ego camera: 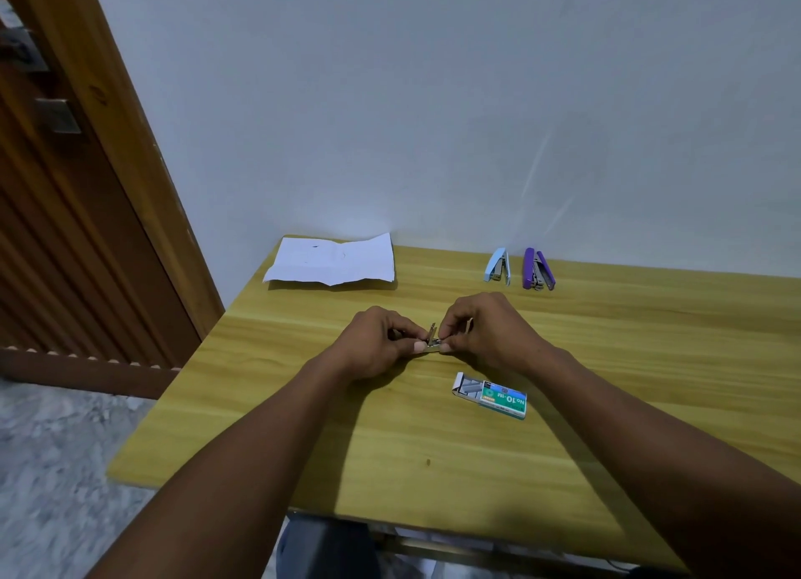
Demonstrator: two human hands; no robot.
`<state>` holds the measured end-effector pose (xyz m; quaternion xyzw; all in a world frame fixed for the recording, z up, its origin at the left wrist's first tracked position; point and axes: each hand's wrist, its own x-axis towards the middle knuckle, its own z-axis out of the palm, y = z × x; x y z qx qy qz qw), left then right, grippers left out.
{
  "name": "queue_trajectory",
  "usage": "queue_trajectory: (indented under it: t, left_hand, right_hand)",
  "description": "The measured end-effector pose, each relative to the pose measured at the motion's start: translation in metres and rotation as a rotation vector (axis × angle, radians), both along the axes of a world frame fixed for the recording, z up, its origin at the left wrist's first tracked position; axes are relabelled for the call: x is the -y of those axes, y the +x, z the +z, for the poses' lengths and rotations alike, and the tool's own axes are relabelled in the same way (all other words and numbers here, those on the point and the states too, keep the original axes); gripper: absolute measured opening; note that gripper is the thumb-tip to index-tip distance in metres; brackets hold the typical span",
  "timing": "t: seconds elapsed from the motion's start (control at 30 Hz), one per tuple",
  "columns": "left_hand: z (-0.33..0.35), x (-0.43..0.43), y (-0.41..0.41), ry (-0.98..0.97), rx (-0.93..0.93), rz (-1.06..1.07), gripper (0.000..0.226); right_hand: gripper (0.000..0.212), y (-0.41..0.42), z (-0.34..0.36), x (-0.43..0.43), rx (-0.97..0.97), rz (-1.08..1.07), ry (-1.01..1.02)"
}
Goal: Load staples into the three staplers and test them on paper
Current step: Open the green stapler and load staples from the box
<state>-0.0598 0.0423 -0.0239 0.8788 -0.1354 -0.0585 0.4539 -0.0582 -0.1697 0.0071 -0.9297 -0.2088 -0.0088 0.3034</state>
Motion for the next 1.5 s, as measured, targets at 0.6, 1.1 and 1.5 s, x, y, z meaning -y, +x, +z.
queue_trajectory:
  t: [0.6,1.1,1.5]
  left_hand:
    - [-0.001,-0.001,0.002,-0.031,-0.046,0.0,0.014]
    - [-0.002,0.007,-0.008,0.006,0.071,0.065,0.017]
    - [-0.012,0.011,-0.024,0.129,0.467,0.091,0.024]
  right_hand:
    - [0.012,0.006,0.003,0.0,0.032,0.097,-0.11]
    - [0.028,-0.009,0.005,0.04,0.242,-0.074,-0.37]
    - [0.006,-0.017,0.003,-0.011,0.156,-0.044,0.073]
